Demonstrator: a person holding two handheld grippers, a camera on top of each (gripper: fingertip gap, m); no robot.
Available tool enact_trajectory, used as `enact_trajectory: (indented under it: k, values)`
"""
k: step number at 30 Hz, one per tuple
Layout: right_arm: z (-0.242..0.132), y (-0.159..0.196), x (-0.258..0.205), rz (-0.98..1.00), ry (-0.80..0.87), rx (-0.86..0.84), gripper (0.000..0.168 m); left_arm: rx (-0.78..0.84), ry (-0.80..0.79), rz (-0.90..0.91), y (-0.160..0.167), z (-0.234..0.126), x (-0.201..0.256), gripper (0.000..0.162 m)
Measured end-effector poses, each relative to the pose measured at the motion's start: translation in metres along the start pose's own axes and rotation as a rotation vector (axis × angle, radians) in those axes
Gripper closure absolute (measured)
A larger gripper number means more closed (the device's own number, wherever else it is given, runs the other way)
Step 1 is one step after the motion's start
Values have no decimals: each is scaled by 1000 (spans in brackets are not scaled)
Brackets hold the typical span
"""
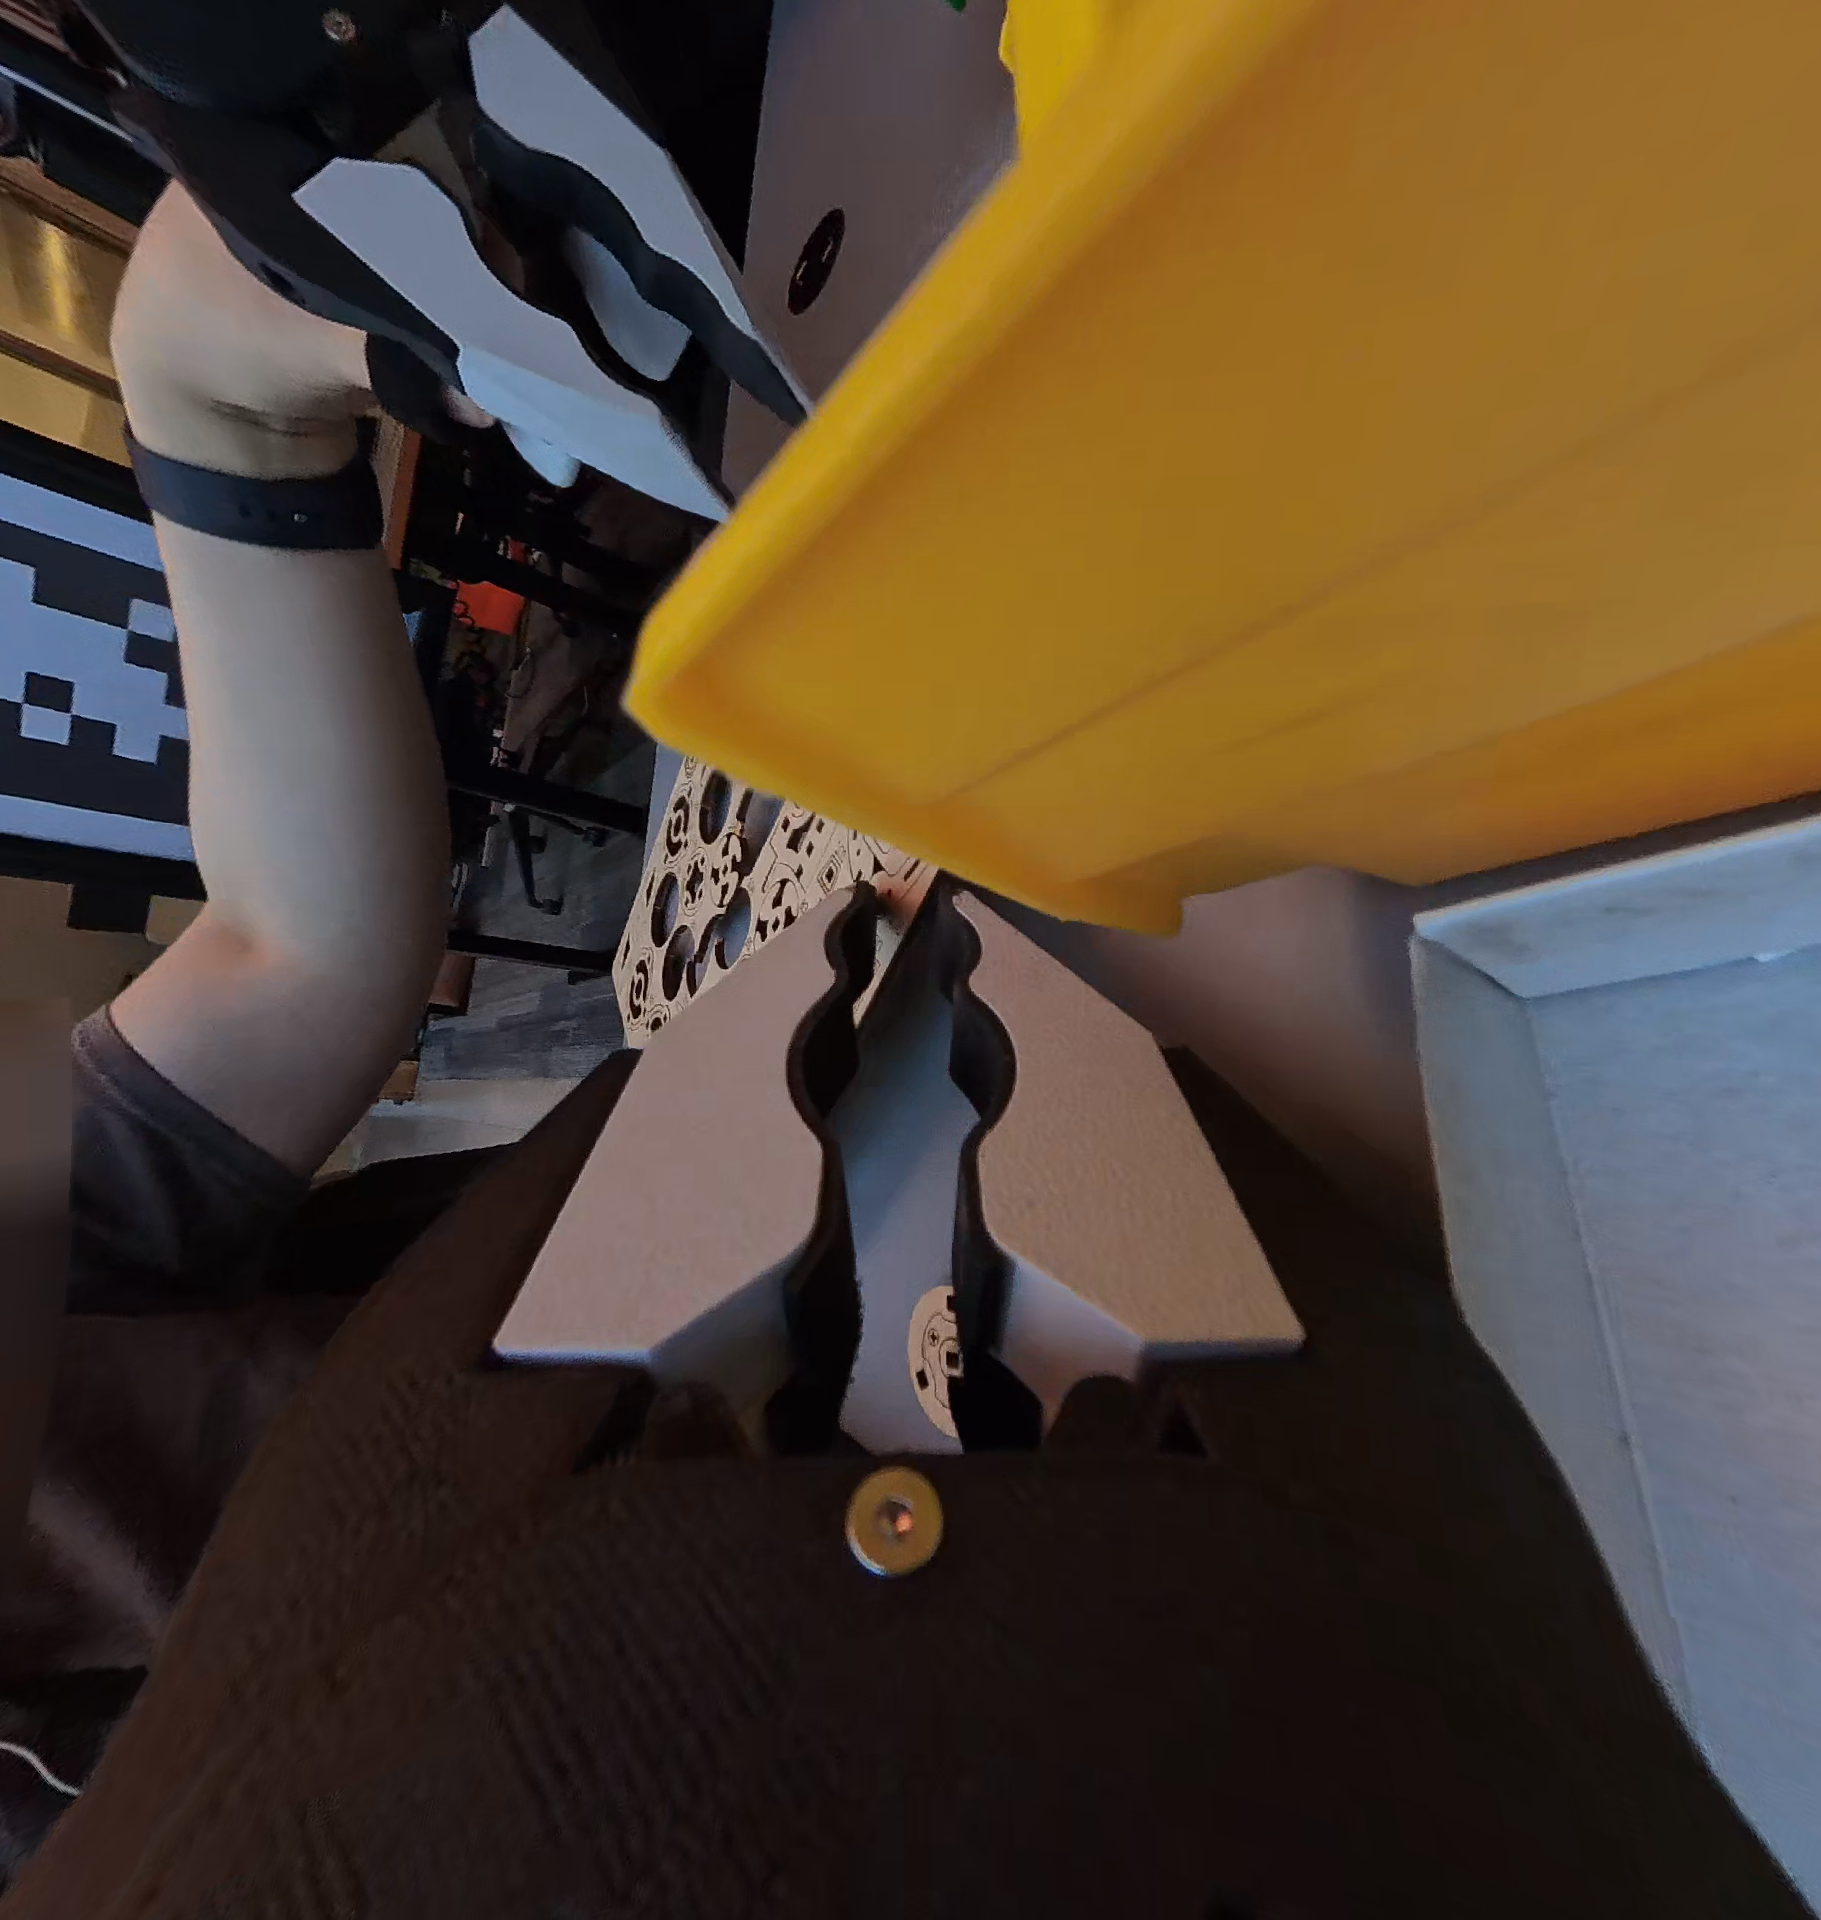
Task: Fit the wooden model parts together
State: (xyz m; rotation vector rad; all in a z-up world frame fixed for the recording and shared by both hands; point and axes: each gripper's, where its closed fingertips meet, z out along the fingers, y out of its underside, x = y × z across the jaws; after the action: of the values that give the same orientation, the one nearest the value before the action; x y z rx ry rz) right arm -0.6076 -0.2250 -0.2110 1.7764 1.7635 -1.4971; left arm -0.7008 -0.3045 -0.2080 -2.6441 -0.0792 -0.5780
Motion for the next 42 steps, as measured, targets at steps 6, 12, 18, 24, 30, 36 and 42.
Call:
enact_trajectory:
  k: [6,12,18,24,30,36,42]
  values:
    - [6,-1,3,-11,31,-5,158,171,-173,-73,13,-3,1,132]
    - [8,-12,8,10,61,64,159,387,-313,-96,26,-6,23,126]
    - [8,-9,11,17,96,54,158,419,-289,-138,40,9,33,127]
    - [3,-3,13,4,148,49,155,435,-213,-131,40,16,43,130]
    - [0,3,13,-51,209,33,149,447,-190,-142,41,15,45,131]
    - [-12,-2,16,-107,328,7,138,426,-224,-132,43,16,48,130]
    - [-10,-7,-25,-536,436,4,138,441,-259,-101,41,15,53,130]
